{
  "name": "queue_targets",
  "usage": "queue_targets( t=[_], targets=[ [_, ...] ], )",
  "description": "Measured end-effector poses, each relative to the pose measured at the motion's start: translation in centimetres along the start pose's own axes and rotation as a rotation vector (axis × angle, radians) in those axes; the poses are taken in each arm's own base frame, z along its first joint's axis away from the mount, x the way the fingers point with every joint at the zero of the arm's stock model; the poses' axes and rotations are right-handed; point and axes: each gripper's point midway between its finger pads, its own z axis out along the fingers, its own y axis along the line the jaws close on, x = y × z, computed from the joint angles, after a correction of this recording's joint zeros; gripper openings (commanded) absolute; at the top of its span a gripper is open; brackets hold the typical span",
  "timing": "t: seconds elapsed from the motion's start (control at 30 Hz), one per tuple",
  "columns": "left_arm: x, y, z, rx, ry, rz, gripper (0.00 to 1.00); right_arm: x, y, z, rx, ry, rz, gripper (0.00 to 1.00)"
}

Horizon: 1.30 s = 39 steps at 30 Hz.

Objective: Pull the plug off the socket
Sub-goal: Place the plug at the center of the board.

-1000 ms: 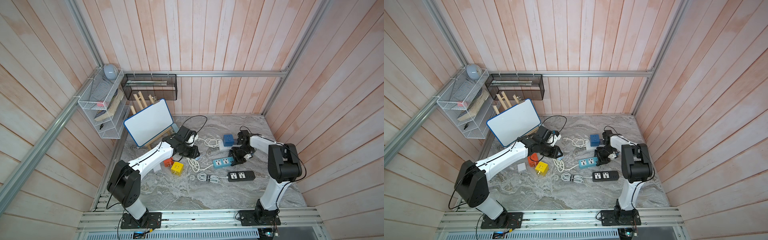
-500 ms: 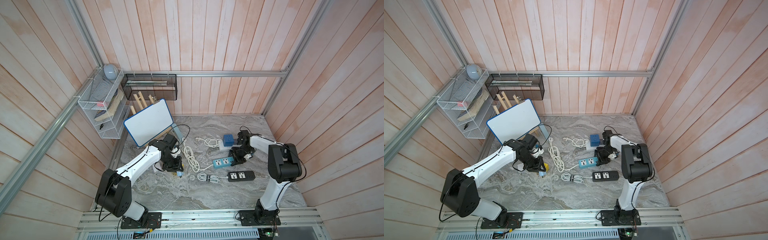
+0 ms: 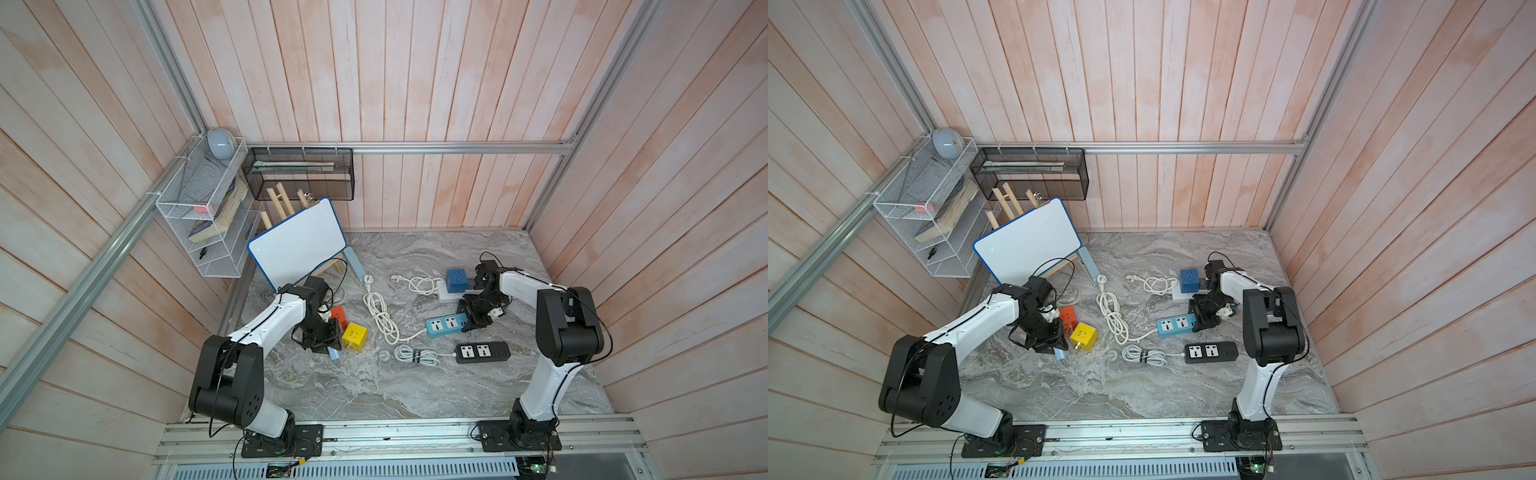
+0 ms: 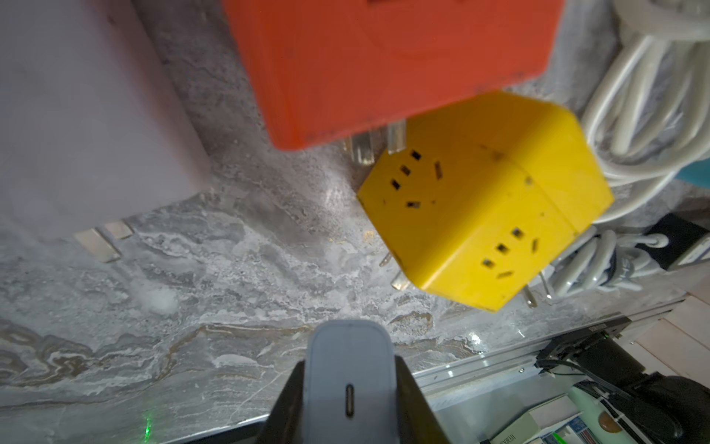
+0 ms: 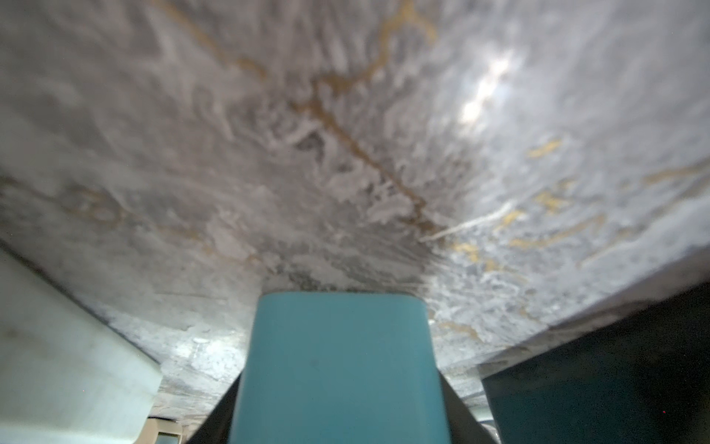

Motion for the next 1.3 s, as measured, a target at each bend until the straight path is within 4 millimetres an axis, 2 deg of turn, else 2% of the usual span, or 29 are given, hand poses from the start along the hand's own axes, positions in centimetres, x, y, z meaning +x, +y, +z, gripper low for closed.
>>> queue_targets(
  t=[0.33,0.43,0.5,0.53,0.77,1.07,1.3],
  targets=[
    [-2.2,1.4,1.7,0.0,-0.005,-0.009,0.02,0.0,0.0,0.0,0.0,0.0,0.0,0.0],
    [-2.6,1.7,1.8,0.003,-0.013,0.0,0.15,0.0,0.0,0.0,0.001,0.0,0.0,0.0],
    [-2.9,1.7,1.9,0.005,-0.019,0.009,0.31,0.0,0.0,0.0,0.002,0.0,-0.001,0.0],
    [-3.0,1.7,2.0,0.006,-0.021,0.013,0.36,0.0,0.0,0.0,0.002,0.0,-0.002,0.0],
    [-3.4,1.6,2.1,0.009,-0.031,0.034,0.57,0.0,0.0,0.0,0.006,0.001,-0.002,0.0],
    [-3.3,2.0,2.0,-0.011,-0.028,0.031,0.66,0.0,0.0,0.0,0.006,0.001,-0.002,0.0],
    [-3.3,2.0,1.0,-0.035,-0.038,0.024,0.67,0.0,0.0,0.0,0.006,-0.003,-0.004,0.0]
  ],
)
